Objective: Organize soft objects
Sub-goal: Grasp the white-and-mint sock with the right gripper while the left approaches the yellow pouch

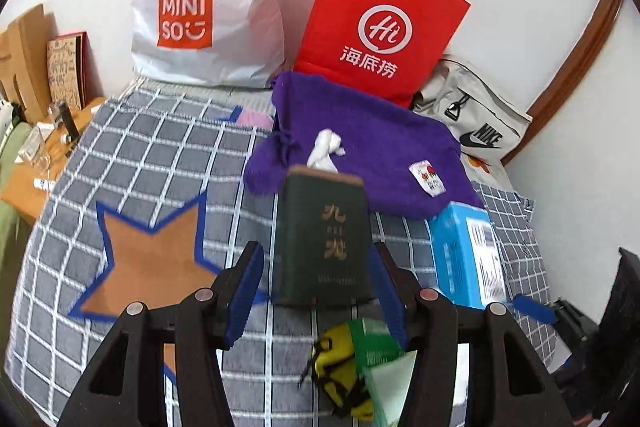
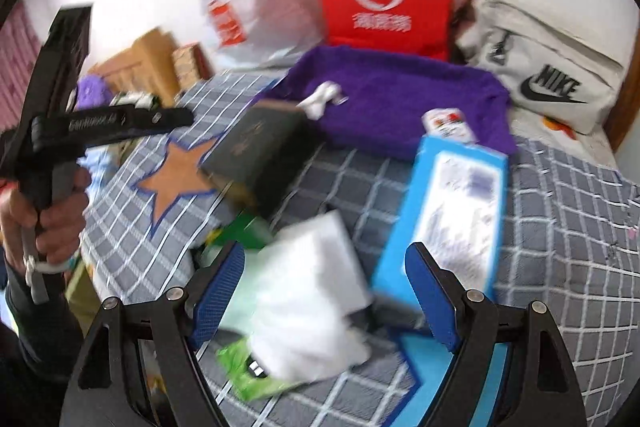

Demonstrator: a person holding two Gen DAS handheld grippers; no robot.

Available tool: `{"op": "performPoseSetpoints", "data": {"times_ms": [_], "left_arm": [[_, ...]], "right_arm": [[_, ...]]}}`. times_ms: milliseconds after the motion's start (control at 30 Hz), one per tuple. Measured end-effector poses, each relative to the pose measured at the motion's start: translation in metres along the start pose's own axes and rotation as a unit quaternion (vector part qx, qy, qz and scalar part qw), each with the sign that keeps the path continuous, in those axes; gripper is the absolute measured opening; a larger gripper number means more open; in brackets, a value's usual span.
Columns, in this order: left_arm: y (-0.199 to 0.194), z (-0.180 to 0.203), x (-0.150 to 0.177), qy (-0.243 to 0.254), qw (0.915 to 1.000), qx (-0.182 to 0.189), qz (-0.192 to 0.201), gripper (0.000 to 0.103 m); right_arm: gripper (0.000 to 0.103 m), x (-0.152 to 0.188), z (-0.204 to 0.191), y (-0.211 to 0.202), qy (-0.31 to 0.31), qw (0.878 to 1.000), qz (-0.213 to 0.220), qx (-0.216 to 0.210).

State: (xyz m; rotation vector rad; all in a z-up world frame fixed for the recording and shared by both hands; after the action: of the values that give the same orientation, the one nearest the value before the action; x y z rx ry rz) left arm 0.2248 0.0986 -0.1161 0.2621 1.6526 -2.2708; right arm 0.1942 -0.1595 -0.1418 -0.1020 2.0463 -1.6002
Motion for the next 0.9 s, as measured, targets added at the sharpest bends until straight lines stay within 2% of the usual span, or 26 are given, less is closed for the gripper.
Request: {"op": "performPoseSetpoints", "data": {"times_ms": [33,100,167,233,300,333,367,400,433,500,633,900], "left_arm": [[0.001,-0.003,0.005,-0.003,1.0000,0.007,-0.001,0.058],[0.005,-0.009,0.015,-0.010,0.9998,0.014,-0.006,0.058],[0.008,-0.012,0.024,-0.008,0.9998,0.015,-0.011,0.058],[0.009,-0.015,0.035,0.000,0.9998,0.015,-0.011,0.058],[0.011,-0.017,0.046,0.011,0.9997,0.017,-0.012,0.058],[0.012,-0.019,0.051,0.013,0.9997,0.016,-0.015,0.058],[0.014,-0.021,0.055,0.014,0.9996,0.015,-0.018,0.058],[0.015,-0.022,0.058,0.014,0.9996,0.014,-0.020,0.058],[0.017,-0.025,0.062,0.013,0.9996,0.013,-0.022,0.058],[0.019,-0.027,0.065,0.012,0.9995,0.015,-0.023,0.058],[0.021,-0.028,0.069,0.014,0.9995,0.017,-0.024,0.058],[0.036,-0.014,0.082,0.028,0.9984,0.015,-0.046,0.058]], "right_arm": [[0.082,0.004,-0.007,0.005,-0.007,1.000,-0.004,0.001],[0.082,0.008,-0.015,0.016,-0.017,1.000,-0.012,0.014],[0.082,0.012,-0.020,0.031,-0.022,0.998,-0.024,0.048],[0.075,0.016,-0.024,0.042,-0.029,0.996,-0.031,0.076],[0.051,0.020,-0.026,0.049,-0.039,0.996,-0.032,0.074],[0.046,0.022,-0.028,0.050,-0.043,0.996,-0.030,0.071],[0.035,0.024,-0.029,0.048,-0.045,0.996,-0.022,0.072],[0.019,0.026,-0.030,0.046,-0.048,0.996,-0.016,0.070],[0.014,0.026,-0.030,0.043,-0.048,0.996,-0.014,0.068],[0.010,0.026,-0.028,0.032,-0.036,0.998,0.002,0.055],[0.009,0.025,-0.024,0.004,-0.016,0.998,0.052,0.016],[0.009,0.042,-0.009,-0.038,0.021,0.994,0.106,-0.005]]}}
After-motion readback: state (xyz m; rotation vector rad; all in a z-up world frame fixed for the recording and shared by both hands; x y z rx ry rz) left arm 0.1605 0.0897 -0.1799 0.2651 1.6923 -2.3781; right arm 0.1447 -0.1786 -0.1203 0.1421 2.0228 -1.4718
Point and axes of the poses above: each gripper's, at about its wrist camera, not at the fingertips, and y roughly the way its jaws point, z to its right, x to its underside, the point moved 2 cm from there along y, roughly the way its jaws point, and after that the axes turned 15 degrees about -z, right-handed, at the moved point
